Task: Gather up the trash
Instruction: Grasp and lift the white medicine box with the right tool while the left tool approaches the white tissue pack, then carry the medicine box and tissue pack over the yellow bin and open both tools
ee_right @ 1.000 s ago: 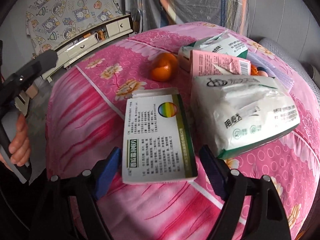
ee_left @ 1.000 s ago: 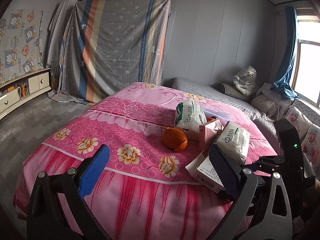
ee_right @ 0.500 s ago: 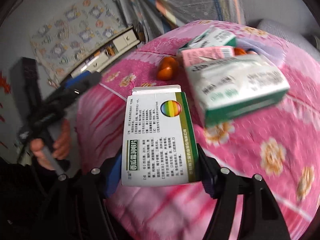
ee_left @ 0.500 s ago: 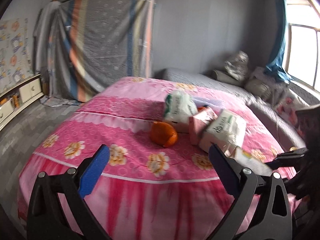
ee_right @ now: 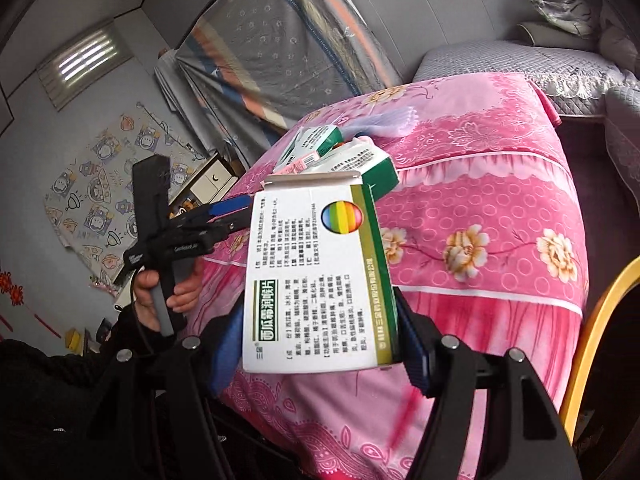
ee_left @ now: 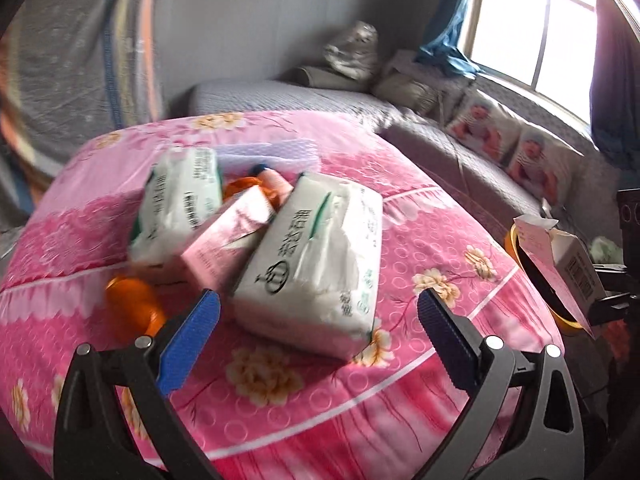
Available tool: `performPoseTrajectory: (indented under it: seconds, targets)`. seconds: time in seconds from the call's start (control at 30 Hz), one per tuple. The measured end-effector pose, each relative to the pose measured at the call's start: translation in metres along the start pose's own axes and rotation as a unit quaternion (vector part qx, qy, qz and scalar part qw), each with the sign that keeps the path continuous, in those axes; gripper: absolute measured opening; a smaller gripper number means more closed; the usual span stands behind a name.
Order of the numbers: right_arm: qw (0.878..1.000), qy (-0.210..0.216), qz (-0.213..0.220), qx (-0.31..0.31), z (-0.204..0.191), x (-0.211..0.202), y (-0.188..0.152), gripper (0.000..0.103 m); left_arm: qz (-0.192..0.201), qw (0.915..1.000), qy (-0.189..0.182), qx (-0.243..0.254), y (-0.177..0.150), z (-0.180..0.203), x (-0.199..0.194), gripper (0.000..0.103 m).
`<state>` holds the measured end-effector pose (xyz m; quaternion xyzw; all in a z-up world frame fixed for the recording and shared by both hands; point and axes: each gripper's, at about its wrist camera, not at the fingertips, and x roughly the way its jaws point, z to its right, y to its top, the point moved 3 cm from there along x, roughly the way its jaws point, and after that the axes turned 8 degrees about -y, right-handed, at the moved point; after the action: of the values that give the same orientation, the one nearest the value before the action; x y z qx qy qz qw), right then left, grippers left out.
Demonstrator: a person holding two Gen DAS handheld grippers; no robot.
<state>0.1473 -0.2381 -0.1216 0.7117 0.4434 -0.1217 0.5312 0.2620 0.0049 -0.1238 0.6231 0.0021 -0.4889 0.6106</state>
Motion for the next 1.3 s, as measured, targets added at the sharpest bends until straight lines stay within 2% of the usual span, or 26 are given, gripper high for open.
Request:
performPoseTrajectory:
  seconds: [0.13,0.3,0.47,0.7,0.9,0.93,0.97,1.0,1.07,1.13,1.3]
  targets:
    - [1.000,0.007,0.002,0.012,0.012,0.003,-0.002,0.063,-0.035,0.9991,-0.009,0.021,0.007,-0.001,0.022,0.095]
    - [0.999,0.014,0.003,0.029,0.022,0.007,-0.006,0.063,-0.054,0.9983,-0.012,0.018,0.014,-0.005,0.032,0.095]
    - [0.999,0.017,0.000,0.042,0.029,0.011,-0.009,0.063,-0.076,0.9961,0.000,0.045,0.017,-0.001,0.046,0.095]
    - [0.999,0.016,0.002,0.049,0.033,0.007,-0.014,0.063,-0.134,0.9870,0.023,0.087,0.021,0.002,0.080,0.095]
    - [0.998,0.014,0.006,0.058,0.035,0.004,-0.016,0.063,-0.181,0.9729,0.078,0.121,0.010,0.003,0.111,0.094]
    - [0.998,0.014,0.007,0.058,0.034,0.002,-0.016,0.063,-0.177,0.9732,0.081,0.122,0.010,0.003,0.110,0.094]
    - [0.998,0.013,0.008,0.057,0.033,0.001,-0.016,0.064,-0.172,0.9749,0.080,0.117,0.012,0.003,0.108,0.089]
    - [0.998,0.012,0.010,0.055,0.032,-0.001,-0.017,0.064,-0.165,0.9782,0.071,0.104,0.014,0.000,0.103,0.082]
    - [0.999,0.009,0.014,0.052,0.031,-0.007,-0.017,0.063,-0.148,0.9863,0.041,0.060,0.018,-0.006,0.088,0.079]
    - [0.999,0.006,0.019,0.050,0.030,-0.012,-0.016,0.063,-0.129,0.9902,0.029,0.044,0.019,-0.006,0.074,0.078]
    - [0.998,0.007,0.029,0.051,0.029,-0.020,-0.013,0.063,-0.051,0.9972,0.015,0.053,0.021,0.020,0.022,0.078]
